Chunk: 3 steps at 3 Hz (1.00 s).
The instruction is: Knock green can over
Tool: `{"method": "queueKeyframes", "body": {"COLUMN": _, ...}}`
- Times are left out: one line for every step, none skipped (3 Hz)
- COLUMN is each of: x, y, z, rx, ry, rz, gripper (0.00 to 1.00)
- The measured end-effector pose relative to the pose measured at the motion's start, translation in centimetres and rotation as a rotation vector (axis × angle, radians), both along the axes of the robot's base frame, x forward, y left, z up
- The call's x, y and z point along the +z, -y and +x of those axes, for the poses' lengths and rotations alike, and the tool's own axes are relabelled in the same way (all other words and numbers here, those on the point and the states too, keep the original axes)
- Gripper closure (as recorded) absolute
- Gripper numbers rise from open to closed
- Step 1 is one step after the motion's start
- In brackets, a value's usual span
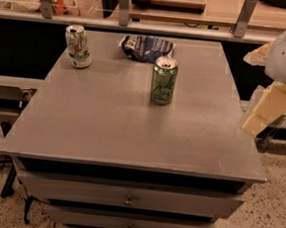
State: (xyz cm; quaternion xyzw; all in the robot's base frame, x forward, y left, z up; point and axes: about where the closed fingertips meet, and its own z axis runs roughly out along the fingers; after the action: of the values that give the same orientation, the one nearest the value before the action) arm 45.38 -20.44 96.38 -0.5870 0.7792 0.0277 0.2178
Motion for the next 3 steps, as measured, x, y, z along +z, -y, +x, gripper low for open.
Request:
{"method": "queueKeyframes", "body": {"x": -2.5, "y": -1.6, "z": 2.0, "rx": 0.012, "ry": 0.021, "rz": 0.180, "gripper": 0.00}}
{"method": "queueKeyframes", "body": {"x": -5.5, "y": -3.1, "z": 4.7, "rx": 0.046, "ry": 0.022, "rz": 0.308, "gripper": 0.00}}
{"method": "queueKeyframes", "body": {"x": -5.9, "y": -3.3, "z": 4.9, "rx": 0.049, "ry": 0.015, "rz": 0.317, "gripper": 0.00}}
